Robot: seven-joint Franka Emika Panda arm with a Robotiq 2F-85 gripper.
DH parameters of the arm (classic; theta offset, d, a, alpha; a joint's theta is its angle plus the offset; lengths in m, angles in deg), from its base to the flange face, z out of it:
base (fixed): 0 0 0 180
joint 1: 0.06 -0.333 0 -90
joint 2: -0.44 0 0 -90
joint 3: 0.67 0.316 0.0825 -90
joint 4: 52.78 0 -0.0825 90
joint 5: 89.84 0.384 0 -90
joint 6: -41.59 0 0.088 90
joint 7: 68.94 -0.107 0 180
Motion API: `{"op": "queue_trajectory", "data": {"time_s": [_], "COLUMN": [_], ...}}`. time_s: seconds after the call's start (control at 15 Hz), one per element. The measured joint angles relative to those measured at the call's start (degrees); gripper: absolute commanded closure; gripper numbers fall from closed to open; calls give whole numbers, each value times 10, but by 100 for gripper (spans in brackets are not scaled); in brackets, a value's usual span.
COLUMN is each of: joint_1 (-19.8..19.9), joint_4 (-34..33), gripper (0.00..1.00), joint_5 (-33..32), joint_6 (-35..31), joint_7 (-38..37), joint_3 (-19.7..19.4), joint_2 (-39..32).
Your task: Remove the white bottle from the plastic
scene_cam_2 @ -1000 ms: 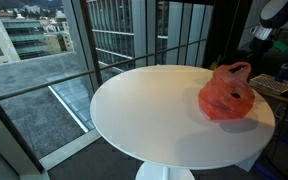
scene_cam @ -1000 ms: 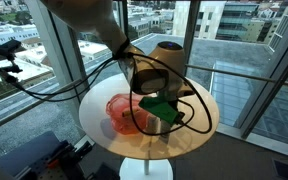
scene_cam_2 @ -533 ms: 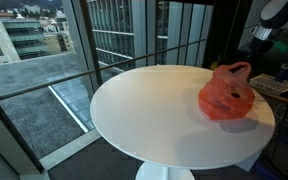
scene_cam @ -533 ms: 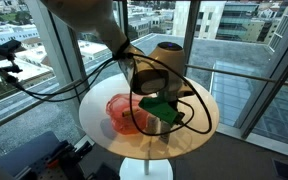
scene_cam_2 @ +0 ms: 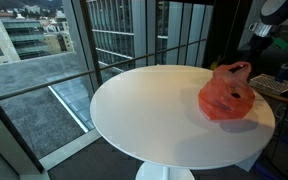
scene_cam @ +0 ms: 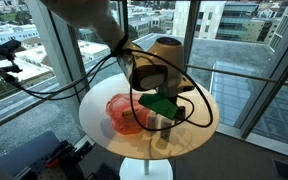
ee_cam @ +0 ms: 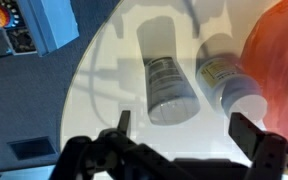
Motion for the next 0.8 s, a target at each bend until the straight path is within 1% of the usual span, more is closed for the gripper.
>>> {"op": "queue_trajectory", "data": {"time_s": [0.27,0.53,0.8], "joint_1": [0,-4,-21], "joint_4": [1,2,7], "gripper": [0,0,0], "joint_5": [0,0,-10], "joint_6": [35,103,171], "joint_7": [13,20,15], "joint_3": [2,2,-7], "joint_2": [31,74,121]}}
